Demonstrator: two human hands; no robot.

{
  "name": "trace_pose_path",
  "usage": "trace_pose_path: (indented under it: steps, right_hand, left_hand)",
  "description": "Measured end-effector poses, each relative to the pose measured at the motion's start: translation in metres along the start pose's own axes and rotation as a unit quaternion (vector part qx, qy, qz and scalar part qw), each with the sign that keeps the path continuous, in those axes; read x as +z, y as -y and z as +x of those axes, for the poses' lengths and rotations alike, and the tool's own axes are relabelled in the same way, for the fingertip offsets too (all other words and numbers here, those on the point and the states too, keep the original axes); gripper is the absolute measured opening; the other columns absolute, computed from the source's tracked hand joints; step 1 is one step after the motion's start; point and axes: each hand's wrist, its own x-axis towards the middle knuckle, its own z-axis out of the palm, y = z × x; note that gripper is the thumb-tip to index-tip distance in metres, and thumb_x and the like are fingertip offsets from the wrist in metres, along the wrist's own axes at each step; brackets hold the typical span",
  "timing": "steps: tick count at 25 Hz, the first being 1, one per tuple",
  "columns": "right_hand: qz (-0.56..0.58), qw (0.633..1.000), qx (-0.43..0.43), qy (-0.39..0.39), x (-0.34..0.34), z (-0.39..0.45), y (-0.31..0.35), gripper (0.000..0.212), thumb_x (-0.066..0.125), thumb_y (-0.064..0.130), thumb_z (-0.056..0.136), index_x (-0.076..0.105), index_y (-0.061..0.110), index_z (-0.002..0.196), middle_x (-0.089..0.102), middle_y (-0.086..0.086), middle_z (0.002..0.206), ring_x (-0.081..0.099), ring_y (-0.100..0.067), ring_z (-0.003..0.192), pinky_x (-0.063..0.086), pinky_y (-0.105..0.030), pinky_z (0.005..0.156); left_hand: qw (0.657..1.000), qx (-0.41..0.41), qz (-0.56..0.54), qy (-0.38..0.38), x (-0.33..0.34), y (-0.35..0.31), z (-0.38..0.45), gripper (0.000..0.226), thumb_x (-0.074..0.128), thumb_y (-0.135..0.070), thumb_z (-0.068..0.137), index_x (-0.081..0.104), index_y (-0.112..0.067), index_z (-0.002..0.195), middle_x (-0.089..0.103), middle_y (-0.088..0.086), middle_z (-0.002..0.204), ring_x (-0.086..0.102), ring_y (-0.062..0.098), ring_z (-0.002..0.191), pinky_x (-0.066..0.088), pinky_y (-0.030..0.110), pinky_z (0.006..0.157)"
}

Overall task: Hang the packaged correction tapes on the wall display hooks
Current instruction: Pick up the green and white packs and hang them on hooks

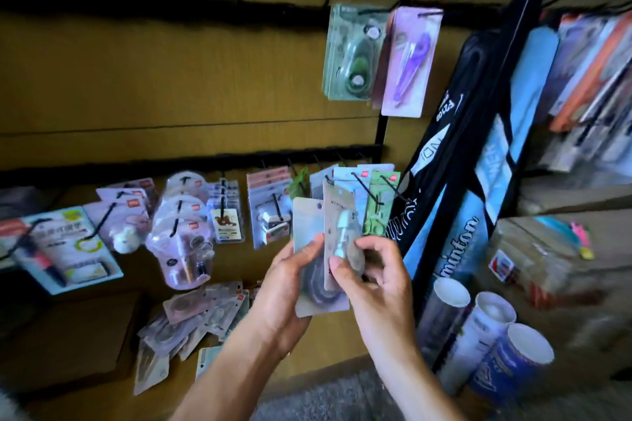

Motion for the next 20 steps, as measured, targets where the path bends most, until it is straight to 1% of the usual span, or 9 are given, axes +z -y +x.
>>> trace_pose_path:
  steps: [2,3,5,8,11,14,15,17,20]
  right_hand:
    - [0.011,1.000,0.001,0.029,0.009,0.005,0.019,0.035,0.077,0.035,0.072,0.059,0.029,0.101,0.070,0.003,0.100,0.070,-0.017,0.089,0.057,-0.033,0.071]
    - [0.012,0.999,-0.001,0.042,0.014,0.008,0.026,0.036,0.077,0.034,0.071,0.059,0.030,0.102,0.071,0.006,0.101,0.071,-0.017,0.089,0.058,-0.036,0.073]
    - [0.011,0.998,0.002,0.059,0.019,0.012,0.034,0.035,0.077,0.029,0.071,0.060,0.032,0.101,0.072,0.009,0.099,0.072,-0.021,0.086,0.059,-0.039,0.072]
    - [0.017,0.997,-0.014,0.072,0.025,0.021,0.047,0.038,0.076,0.022,0.072,0.061,0.035,0.104,0.072,0.011,0.100,0.072,-0.025,0.087,0.058,-0.033,0.068]
    - [-0.066,0.993,-0.086,0.036,0.026,0.041,0.065,0.044,0.075,0.031,0.071,0.060,0.038,0.113,0.069,0.011,0.107,0.069,-0.018,0.095,0.057,-0.048,0.082]
    - [-0.087,0.983,-0.164,-0.012,0.020,0.072,0.087,0.046,0.074,0.022,0.076,0.061,0.037,0.117,0.064,0.009,0.119,0.063,-0.018,0.111,0.052,-0.049,0.092]
    - [-0.094,0.978,-0.184,-0.027,0.018,0.082,0.096,0.046,0.074,0.019,0.078,0.061,0.035,0.119,0.062,0.010,0.122,0.062,-0.018,0.112,0.052,-0.048,0.092]
    - [-0.110,0.969,-0.215,-0.046,0.017,0.101,0.113,0.046,0.075,0.018,0.080,0.062,0.033,0.121,0.060,0.015,0.123,0.061,-0.017,0.112,0.054,-0.045,0.091]
    - [-0.144,0.952,-0.264,-0.048,0.025,0.121,0.130,0.046,0.074,0.024,0.080,0.063,0.031,0.124,0.057,0.015,0.123,0.059,-0.014,0.115,0.052,-0.043,0.094]
  left_hand:
    - [0.999,0.027,-0.001,-0.025,-0.001,-0.019,-0.004,0.040,0.061,-0.023,0.092,0.061,-0.005,0.128,0.067,0.023,0.124,0.066,0.038,0.108,0.051,0.057,0.095]
    - [0.999,0.036,0.001,-0.040,-0.002,-0.028,-0.006,0.040,0.064,-0.020,0.089,0.062,-0.005,0.126,0.069,0.021,0.122,0.066,0.038,0.109,0.054,0.057,0.092]
    - [0.997,0.051,0.013,-0.055,-0.004,-0.041,-0.008,0.053,0.071,-0.016,0.075,0.061,-0.003,0.125,0.070,0.022,0.119,0.065,0.042,0.111,0.058,0.051,0.081]
    - [0.993,0.089,-0.002,-0.073,-0.002,-0.058,-0.007,0.057,0.073,-0.009,0.069,0.060,-0.002,0.125,0.070,0.024,0.116,0.068,0.041,0.103,0.058,0.047,0.075]
    - [0.991,0.117,-0.002,-0.061,0.013,-0.081,0.002,0.043,0.067,-0.006,0.078,0.063,-0.007,0.122,0.071,0.022,0.114,0.069,0.037,0.098,0.059,0.046,0.071]
    - [0.986,0.157,-0.015,-0.057,0.026,-0.107,0.015,0.035,0.060,-0.003,0.086,0.064,-0.010,0.120,0.073,0.017,0.113,0.070,0.035,0.103,0.060,0.045,0.067]
    - [0.985,0.166,-0.032,-0.045,0.029,-0.114,0.018,0.034,0.057,-0.004,0.088,0.065,-0.009,0.120,0.074,0.013,0.113,0.071,0.031,0.104,0.062,0.044,0.069]
    - [0.983,0.166,-0.079,-0.024,0.030,-0.121,0.023,0.032,0.051,-0.007,0.091,0.066,-0.009,0.118,0.074,0.008,0.116,0.069,0.026,0.110,0.060,0.043,0.083]
    - [0.981,0.157,-0.108,-0.036,0.027,-0.120,0.029,0.027,0.050,-0.008,0.092,0.072,-0.011,0.106,0.074,0.008,0.116,0.065,0.027,0.118,0.052,0.045,0.096]
